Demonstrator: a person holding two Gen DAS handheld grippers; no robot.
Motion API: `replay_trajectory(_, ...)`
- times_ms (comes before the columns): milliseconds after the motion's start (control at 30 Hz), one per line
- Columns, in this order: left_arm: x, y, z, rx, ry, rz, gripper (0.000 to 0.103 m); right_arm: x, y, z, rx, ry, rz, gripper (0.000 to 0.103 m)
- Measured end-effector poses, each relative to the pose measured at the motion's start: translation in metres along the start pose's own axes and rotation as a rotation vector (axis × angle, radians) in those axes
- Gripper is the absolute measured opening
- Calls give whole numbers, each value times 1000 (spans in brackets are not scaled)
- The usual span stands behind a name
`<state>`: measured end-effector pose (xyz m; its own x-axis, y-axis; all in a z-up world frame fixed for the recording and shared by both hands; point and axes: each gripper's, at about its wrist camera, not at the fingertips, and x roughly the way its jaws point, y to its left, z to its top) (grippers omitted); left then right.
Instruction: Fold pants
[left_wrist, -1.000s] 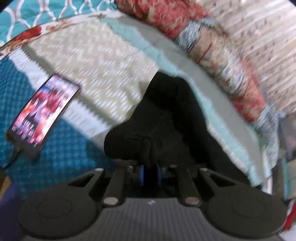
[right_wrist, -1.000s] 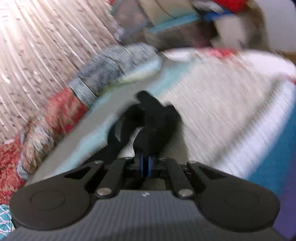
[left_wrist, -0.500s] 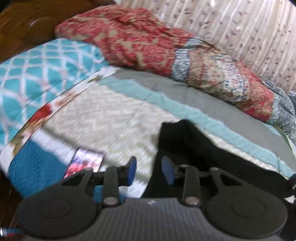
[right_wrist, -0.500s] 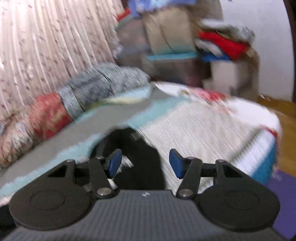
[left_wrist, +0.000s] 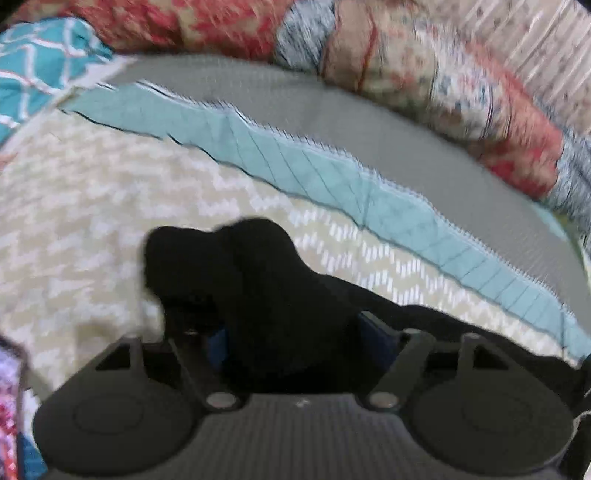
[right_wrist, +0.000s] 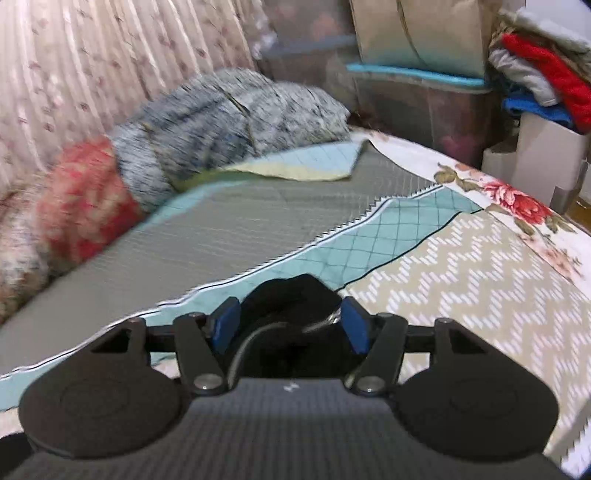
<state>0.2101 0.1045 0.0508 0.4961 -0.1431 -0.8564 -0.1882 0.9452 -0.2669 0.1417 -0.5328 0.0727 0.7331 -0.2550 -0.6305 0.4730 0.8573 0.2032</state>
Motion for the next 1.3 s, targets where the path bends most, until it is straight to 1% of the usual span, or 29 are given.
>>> replay_trajectory(33, 8, -3, 1, 11, 15, 10, 39, 15, 0, 3, 2, 27, -14, 66)
replay_trajectory(100, 18, -5, 2, 30, 24, 36, 23, 40, 0, 0, 18, 73, -47, 66)
replay_trajectory(167, 16, -3, 3, 18, 10, 19, 16, 55, 8, -8, 6, 107, -56, 66)
replay_trajectory(200, 12, 0, 4, 13, -1, 4, 13, 66, 11, -10, -8, 142, -55, 64)
replay_trajectory(233, 5, 2, 5, 11, -17, -10, 12, 81, 13, -14, -22, 194, -48, 55)
replay_trajectory(267, -4, 6, 10, 4, -37, -25, 11, 90, 16, -18, -42, 236, -43, 24)
replay_trajectory(300, -13, 10, 12, -14, -58, -41, 11, 93, 21, -22, -78, 244, -58, 21)
replay_trajectory(333, -25, 16, 14, -46, -81, -69, 10, 86, 27, -23, -108, 213, -79, 19)
replay_trajectory(400, -49, 32, 19, -129, -125, -154, 10, 64, 33, -19, -122, 105, -74, 17)
replay_trajectory(467, -70, 50, 25, -212, -180, -248, 8, 30, 28, -6, -66, -44, -35, 17)
replay_trajectory(500, -77, 56, 27, -246, -208, -275, 8, 15, 26, 1, -38, -111, -12, 17)
replay_trajectory(533, -81, 62, 30, -281, -232, -294, 8, 2, 26, 8, -19, -169, 8, 17)
replay_trajectory(600, -77, 70, 40, -337, -261, -310, 8, -8, 33, 27, -17, -240, 17, 17)
replay_trajectory(667, -60, 70, 53, -402, -277, -308, 9, 1, 51, 44, -35, -254, 4, 18)
replay_trajectory(700, -47, 66, 60, -423, -285, -284, 11, 11, 59, 49, -41, -241, -2, 26)
replay_trajectory(733, -31, 61, 67, -435, -281, -241, 17, 29, 68, 55, -47, -206, -13, 33)
replay_trajectory(767, -13, 56, 73, -446, -263, -187, 20, 51, 76, 59, -66, -149, -28, 50)
replay_trajectory(800, 3, 53, 74, -460, -230, -134, 25, 68, 82, 61, -99, -100, -55, 53)
replay_trajectory(833, 17, 51, 74, -475, -179, -92, 25, 80, 85, 60, -121, -77, -111, 53)
replay_trajectory(867, 22, 51, 70, -485, -155, -93, 25, 84, 83, 57, -119, -72, -152, 53)
replay_trajectory(900, 23, 52, 65, -480, -153, -123, 25, 83, 76, 55, -98, -74, -132, 53)
replay_trajectory(933, 19, 52, 59, -451, -166, -148, 30, 79, 63, 51, -60, -78, -76, 53)
replay_trajectory(967, 12, 51, 54, -406, -179, -143, 33, 76, 51, 48, -36, -75, -44, 53)
replay_trajectory(1033, -1, 54, 43, -340, -194, -117, 42, 72, 27, 39, -13, -60, -50, 53)
replay_trajectory(1067, -8, 56, 37, -320, -195, -113, 43, 71, 14, 36, 7, -51, -56, 53)
replay_trajectory(1167, -27, 62, 19, -273, -175, -145, 49, 71, -15, 20, 125, -8, -22, 54)
replay_trajectory(1233, -41, 64, 6, -254, -172, -136, 64, 79, -23, 10, 191, 42, -4, 57)
replay_trajectory(1267, -44, 65, 1, -248, -174, -129, 66, 83, -23, 4, 213, 59, -1, 58)
replay_trajectory(1300, -51, 67, -5, -236, -179, -127, 71, 87, -21, -1, 228, 74, 4, 58)
